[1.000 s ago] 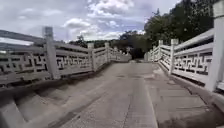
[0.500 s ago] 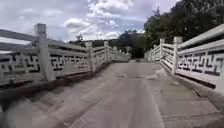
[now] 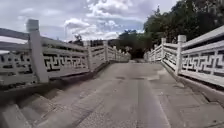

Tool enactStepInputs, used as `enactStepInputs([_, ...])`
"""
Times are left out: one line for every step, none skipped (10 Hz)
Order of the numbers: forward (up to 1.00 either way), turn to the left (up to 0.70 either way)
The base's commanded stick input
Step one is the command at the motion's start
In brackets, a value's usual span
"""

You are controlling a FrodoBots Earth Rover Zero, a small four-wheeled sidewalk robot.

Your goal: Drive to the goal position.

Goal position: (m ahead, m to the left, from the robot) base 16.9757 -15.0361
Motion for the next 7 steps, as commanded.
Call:
enactStepInputs([0.45, 0.0])
enactStepInputs([0.45, 0.0])
enactStepInputs([0.45, 0.0])
enactStepInputs([0.46, -0.01])
enactStepInputs([0.61, -0.09])
enactStepInputs([0.7, -0.14])
enactStepInputs([0.7, -0.14])
